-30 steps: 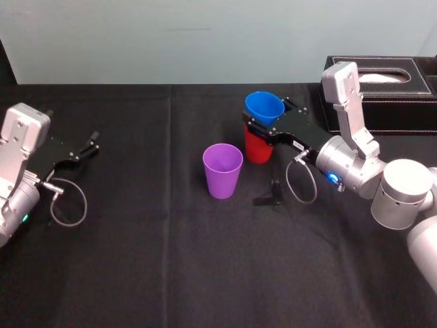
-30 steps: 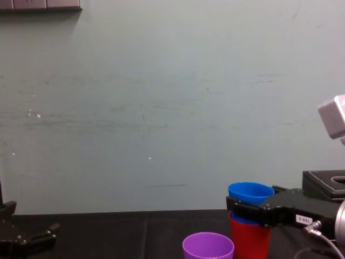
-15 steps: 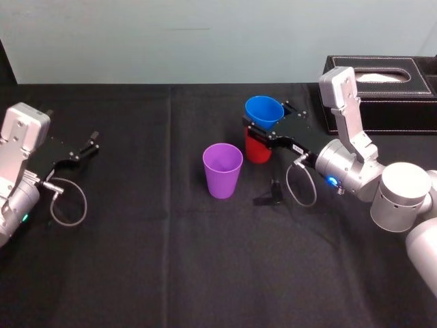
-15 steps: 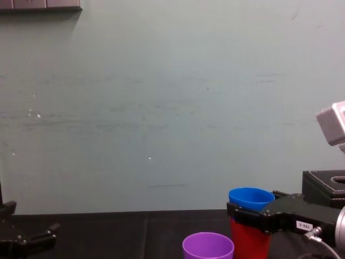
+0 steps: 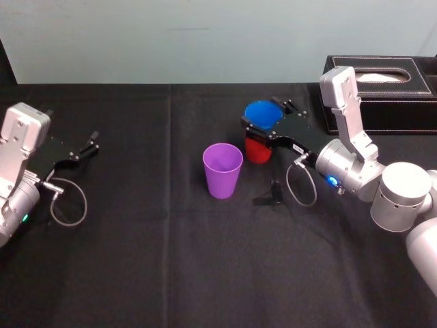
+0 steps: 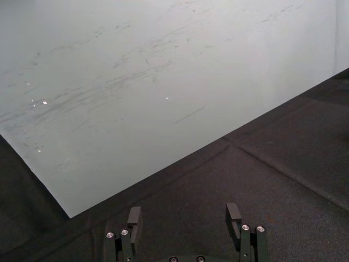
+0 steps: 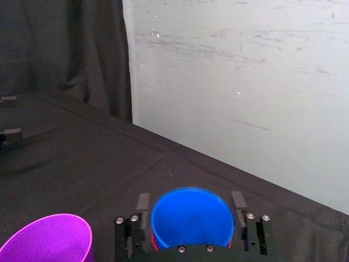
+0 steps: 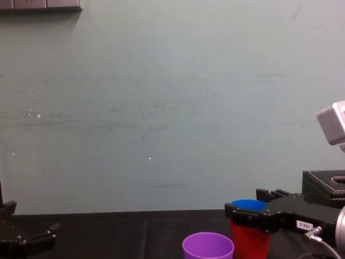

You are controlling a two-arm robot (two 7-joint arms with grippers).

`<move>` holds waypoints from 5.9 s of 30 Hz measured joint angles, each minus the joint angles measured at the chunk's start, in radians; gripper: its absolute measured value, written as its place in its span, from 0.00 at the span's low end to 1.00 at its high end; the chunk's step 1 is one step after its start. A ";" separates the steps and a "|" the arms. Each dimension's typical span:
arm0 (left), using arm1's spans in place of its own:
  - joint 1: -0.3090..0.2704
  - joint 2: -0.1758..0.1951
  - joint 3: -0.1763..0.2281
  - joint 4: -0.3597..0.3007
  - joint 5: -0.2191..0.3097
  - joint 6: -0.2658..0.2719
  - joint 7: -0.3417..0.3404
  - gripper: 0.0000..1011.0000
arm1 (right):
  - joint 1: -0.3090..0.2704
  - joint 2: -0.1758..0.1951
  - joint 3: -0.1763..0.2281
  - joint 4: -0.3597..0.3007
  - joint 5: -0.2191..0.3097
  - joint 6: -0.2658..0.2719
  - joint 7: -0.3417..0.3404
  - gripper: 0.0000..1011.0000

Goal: Stack the three plastic cups sequentially using one hand.

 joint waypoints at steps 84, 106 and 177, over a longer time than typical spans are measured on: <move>0.000 0.000 0.000 0.000 0.000 0.000 0.000 0.99 | -0.226 0.011 -0.054 -0.186 -0.033 -0.069 0.009 0.99; 0.000 0.000 0.000 0.000 0.000 0.000 0.000 0.99 | -0.181 -0.031 -0.058 -0.128 -0.035 -0.090 0.006 0.99; 0.000 0.000 0.000 0.000 0.000 0.000 0.000 0.99 | -0.060 0.137 0.026 -0.352 0.141 0.168 0.007 0.71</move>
